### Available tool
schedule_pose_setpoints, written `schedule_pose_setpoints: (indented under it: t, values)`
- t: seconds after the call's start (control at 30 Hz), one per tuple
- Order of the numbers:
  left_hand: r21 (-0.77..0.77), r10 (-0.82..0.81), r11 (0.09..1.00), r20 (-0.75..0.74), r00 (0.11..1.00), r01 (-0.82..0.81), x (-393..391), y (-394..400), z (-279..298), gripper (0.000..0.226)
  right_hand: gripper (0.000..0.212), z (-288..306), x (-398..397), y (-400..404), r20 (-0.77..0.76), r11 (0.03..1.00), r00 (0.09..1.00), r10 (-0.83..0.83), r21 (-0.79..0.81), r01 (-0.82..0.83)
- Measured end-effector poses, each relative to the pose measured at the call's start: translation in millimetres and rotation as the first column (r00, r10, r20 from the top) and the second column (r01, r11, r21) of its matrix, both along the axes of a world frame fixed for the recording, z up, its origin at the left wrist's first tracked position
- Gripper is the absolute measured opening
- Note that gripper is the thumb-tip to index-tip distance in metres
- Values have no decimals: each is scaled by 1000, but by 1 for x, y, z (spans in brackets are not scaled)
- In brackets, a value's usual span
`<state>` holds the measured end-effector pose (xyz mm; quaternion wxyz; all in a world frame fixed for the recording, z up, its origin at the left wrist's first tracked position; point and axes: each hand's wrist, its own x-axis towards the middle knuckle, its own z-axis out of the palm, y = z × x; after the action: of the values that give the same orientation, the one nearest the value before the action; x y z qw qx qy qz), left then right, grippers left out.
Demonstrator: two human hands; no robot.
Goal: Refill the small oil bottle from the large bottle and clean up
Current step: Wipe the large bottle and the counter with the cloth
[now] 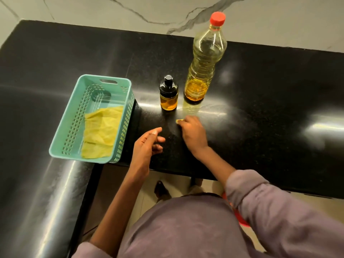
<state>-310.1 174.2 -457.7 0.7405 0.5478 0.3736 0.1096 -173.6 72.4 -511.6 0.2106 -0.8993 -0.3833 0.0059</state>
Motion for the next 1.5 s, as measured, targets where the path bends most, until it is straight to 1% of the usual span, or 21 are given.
schedule_pose_setpoints:
  t: [0.07, 0.13, 0.2, 0.27, 0.33, 0.43, 0.5, 0.53, 0.6, 0.7, 0.77, 0.8, 0.9, 0.97, 1.03, 1.1, 1.2, 1.3, 1.37, 1.43, 1.5]
  values:
    - [3, -16, 1000, 9, 1000, 16, 0, 1, 1, 21, 17, -1, -20, 4, 7, 989, 989, 146, 16, -146]
    - [5, -30, 1000, 14, 999, 30, 0, 2, 2, 21, 25, -2, -34, -22, 12, 959, 959, 282, 11, -282]
    - [20, -49, 999, 7, 999, 49, -2, 3, 2, 22, 31, -2, -32, -59, 33, 961, 960, 277, 14, -278]
    - [37, -87, 996, -1, 996, 87, -6, 3, 1, 22, 34, -5, -13, -97, 53, 995, 994, 94, 32, -96]
    - [50, -125, 991, -8, 992, 126, -11, 2, -1, 23, 34, -8, 13, -134, 100, 987, 982, -158, 23, 157]
    - [75, -184, 980, -23, 983, 185, -20, 1, -3, 24, 28, -11, 33, -164, 111, 878, 874, -473, -25, 478]
    - [90, -201, 975, -38, 979, 203, -24, 0, -3, 25, 27, -8, 28, -150, 98, 799, 800, -592, -57, 598]
    - [94, -201, 974, -42, 979, 205, -27, -1, -3, 25, 26, -7, 22, -137, 101, 786, 786, -610, -47, 616]
    - [97, -189, 977, -36, 981, 192, -29, -1, -1, 25, 31, -4, 1, -104, 82, 836, 833, -548, 18, 548]
    - [100, -166, 981, -27, 986, 168, -29, -4, 3, 25, 21, -6, -39, -67, 33, 960, 960, -278, 35, 277]
    - [94, -118, 989, -11, 993, 118, -31, -7, 6, 25, 20, -5, -41, -69, 40, 995, 994, -102, 13, 101]
    - [91, -113, 989, -12, 994, 114, -32, -7, 6, 25, 20, -5, -30, -75, 45, 997, 996, -82, 5, 82]
    - [108, -75, 991, -7, 997, 75, -41, -12, 6, 26, 15, 1, 31, -87, 65, 974, 974, -218, -44, 222]
    - [105, -8, 994, -8, 1000, 8, -49, -20, 8, 26, 15, 4, 74, -79, 43, 949, 954, -296, -98, 298]
    - [102, 47, 994, -22, 999, -45, -55, -29, 9, 25, 16, 6, 91, -60, 30, 946, 953, -301, -112, 303]
    - [99, 104, 990, -33, 994, -100, -59, -38, 9, 24, 17, 2, 81, -38, 2, 973, 976, -218, -72, 217]
    - [96, 163, 983, -45, 986, -158, -61, -55, 8, 24, 18, -4, 46, -13, -17, 998, 1000, 23, -50, -24]
    - [99, 184, 979, -61, 981, -177, -60, -73, 7, 23, 20, -1, 24, 6, -40, 990, 989, 141, 22, -140]
    - [99, 203, 975, -58, 977, -197, -59, -82, 7, 23, 19, 1, 7, 6, -12, 958, 959, 283, 57, -282]
    - [93, 227, 971, -48, 973, -222, -59, -91, 8, 24, 18, -2, -6, -12, 26, 884, 886, 464, 58, -464]
    - [76, 247, 967, -34, 968, -244, -59, -97, 6, 24, 23, -7, 1, -40, 43, 849, 851, 524, 49, -526]
